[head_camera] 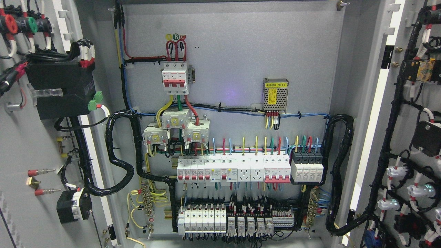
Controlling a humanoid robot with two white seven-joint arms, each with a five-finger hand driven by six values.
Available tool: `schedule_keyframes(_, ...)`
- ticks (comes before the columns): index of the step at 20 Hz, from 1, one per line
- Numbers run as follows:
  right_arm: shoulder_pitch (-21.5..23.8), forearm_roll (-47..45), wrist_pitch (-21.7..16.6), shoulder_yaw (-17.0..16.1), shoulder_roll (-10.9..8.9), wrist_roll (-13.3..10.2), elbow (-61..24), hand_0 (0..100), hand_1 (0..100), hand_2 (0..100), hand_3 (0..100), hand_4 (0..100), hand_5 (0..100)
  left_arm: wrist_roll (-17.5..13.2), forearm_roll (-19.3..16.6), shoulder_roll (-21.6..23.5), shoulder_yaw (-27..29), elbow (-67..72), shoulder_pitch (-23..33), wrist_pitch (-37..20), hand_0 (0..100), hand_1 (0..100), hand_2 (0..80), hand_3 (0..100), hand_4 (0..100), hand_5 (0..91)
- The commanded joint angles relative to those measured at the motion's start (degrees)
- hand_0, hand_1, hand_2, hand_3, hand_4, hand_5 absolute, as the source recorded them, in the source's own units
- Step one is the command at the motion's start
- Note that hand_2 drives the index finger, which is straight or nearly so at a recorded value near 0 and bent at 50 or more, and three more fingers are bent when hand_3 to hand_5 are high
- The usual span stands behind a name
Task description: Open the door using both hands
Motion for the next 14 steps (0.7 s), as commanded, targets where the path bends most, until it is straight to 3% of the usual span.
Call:
schedule_keyframes(1,-2.1,-2.3,-1.0,-5.3,-3.58,-0.4,-1.0,0,0,0,0,0,0,0.0,0.5,-0.6,2.9,-5.3,-2.3,-2.3,0,0,0.0,0,3,0.0)
schedule_keyframes(14,0.4,-5.8,-1.4,-9.6,-5.68,-0.4,-3.1,0,0,0,0,0,0,0.1,2.5,-1.3,2.9,-8.2,-3.3,-9.0,0,0,0.0,0,3,0.0)
